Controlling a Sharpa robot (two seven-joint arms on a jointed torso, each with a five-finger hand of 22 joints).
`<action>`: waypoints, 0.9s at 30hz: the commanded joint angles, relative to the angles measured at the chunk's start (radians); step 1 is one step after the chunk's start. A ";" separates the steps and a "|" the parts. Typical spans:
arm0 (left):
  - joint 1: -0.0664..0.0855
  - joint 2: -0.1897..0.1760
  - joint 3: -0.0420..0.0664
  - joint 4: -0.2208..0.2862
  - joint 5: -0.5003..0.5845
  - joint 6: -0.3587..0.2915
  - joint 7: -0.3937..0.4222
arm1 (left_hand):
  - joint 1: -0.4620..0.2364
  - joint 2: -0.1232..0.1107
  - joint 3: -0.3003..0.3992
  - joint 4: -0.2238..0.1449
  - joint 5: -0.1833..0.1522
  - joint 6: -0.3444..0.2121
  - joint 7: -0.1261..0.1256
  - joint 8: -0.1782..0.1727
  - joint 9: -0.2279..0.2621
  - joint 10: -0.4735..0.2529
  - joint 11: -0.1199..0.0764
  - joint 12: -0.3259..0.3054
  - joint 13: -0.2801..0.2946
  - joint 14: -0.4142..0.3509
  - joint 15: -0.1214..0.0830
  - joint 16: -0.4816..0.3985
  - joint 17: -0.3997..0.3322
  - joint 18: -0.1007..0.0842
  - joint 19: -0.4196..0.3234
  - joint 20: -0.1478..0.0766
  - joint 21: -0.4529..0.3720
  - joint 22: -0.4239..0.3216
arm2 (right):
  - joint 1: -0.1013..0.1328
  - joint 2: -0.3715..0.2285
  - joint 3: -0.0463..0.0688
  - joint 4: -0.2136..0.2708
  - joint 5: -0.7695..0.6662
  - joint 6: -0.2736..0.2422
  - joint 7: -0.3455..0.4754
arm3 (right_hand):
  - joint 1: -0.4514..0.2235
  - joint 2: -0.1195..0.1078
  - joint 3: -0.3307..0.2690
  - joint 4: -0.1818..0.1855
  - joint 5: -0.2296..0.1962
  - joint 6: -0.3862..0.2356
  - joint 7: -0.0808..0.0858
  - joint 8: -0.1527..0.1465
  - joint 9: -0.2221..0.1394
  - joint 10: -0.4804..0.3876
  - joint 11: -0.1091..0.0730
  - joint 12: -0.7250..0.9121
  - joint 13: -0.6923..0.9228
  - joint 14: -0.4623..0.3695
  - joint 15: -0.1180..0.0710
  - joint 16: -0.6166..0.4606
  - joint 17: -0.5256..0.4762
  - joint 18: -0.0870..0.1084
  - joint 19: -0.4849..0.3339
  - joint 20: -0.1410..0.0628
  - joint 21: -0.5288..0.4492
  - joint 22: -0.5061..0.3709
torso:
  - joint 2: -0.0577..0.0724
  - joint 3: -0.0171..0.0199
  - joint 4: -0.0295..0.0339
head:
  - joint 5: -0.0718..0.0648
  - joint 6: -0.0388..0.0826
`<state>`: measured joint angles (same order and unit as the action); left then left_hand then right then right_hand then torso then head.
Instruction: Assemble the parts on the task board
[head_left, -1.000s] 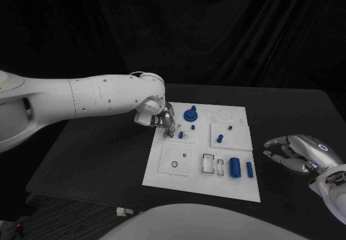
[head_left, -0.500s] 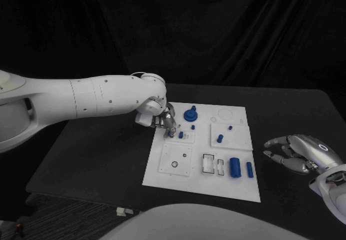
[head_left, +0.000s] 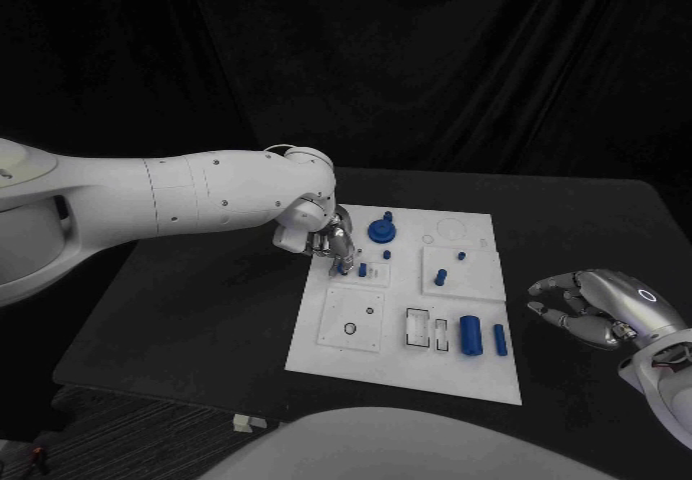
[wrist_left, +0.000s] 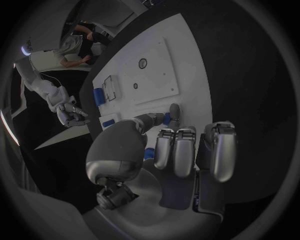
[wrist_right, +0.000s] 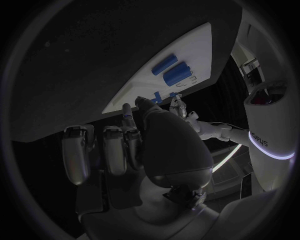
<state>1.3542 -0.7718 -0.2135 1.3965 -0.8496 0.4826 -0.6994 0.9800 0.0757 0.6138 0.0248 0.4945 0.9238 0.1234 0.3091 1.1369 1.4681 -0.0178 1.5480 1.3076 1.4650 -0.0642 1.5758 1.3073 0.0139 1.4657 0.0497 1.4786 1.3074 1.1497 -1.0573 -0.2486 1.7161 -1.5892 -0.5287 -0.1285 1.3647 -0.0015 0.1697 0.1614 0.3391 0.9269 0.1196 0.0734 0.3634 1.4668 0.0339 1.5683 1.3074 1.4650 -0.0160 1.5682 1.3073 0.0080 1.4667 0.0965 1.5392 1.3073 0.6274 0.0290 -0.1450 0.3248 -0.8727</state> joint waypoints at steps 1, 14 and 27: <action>-0.006 0.005 -0.002 -0.003 0.001 0.008 -0.003 | 0.001 0.014 0.086 -0.094 -0.001 0.074 -0.075 -0.004 -0.001 0.082 -0.005 -0.003 0.246 0.106 -0.007 -0.005 0.263 0.010 0.052 -0.009 -0.005 0.231 | -0.002 0.000 0.000 0.001 -0.003 -0.003 -0.017 | 0.011 -0.001 0.007 0.001 0.007 0.009 -0.001 -0.002 -0.002 0.104 0.000 0.003 0.263 0.106 -0.006 0.003 0.263 0.004 0.072 -0.006 -0.007 0.248 | 0.000 0.0002 -0.0005 | -0.001 0.000; -0.011 0.013 -0.002 -0.010 0.001 0.001 -0.002 | -0.007 0.018 0.081 -0.092 -0.022 0.073 -0.072 -0.020 -0.009 0.078 -0.002 -0.009 0.243 0.106 -0.004 -0.005 0.263 0.011 0.050 -0.007 -0.009 0.230 | -0.002 0.001 0.000 0.000 -0.003 0.000 -0.019 | 0.014 0.000 0.010 -0.002 0.010 0.010 -0.001 -0.002 -0.002 0.104 0.000 0.003 0.263 0.106 -0.006 0.003 0.263 0.004 0.072 -0.006 -0.007 0.248 | 0.000 -0.0004 -0.0011 | -0.001 0.000; -0.015 0.011 -0.002 -0.014 0.001 0.007 -0.001 | -0.094 -0.009 0.008 -0.062 -0.181 0.089 -0.072 -0.084 -0.059 0.071 0.001 -0.018 0.237 0.106 0.001 -0.005 0.263 0.013 0.045 -0.001 -0.020 0.227 | -0.002 0.003 0.000 -0.002 -0.003 0.001 -0.020 | 0.015 0.000 0.012 -0.003 0.011 0.010 -0.001 -0.002 -0.002 0.104 0.000 0.003 0.263 0.106 -0.006 0.003 0.263 0.004 0.072 -0.006 -0.007 0.248 | 0.000 -0.0002 -0.0004 | -0.001 0.000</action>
<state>1.3485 -0.7635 -0.2116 1.3805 -0.8505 0.4827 -0.7002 0.8887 0.0846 0.6312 -0.0427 0.3240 0.9649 0.0934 0.2258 1.0798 1.4680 -0.0177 1.5363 1.3076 1.4651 -0.0642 1.5758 1.3073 0.0138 1.4657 0.0497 1.4618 1.3074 1.1497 -1.0549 -0.2486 1.7141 -1.5892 -0.5278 -0.1310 1.3727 -0.0012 0.1754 0.1612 0.3440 0.9294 0.1172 0.0734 0.3626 1.4668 0.0339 1.5683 1.3074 1.4650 -0.0160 1.5682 1.3073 0.0079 1.4667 0.0966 1.5355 1.3080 0.6276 0.0287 -0.1458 0.3228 -0.8727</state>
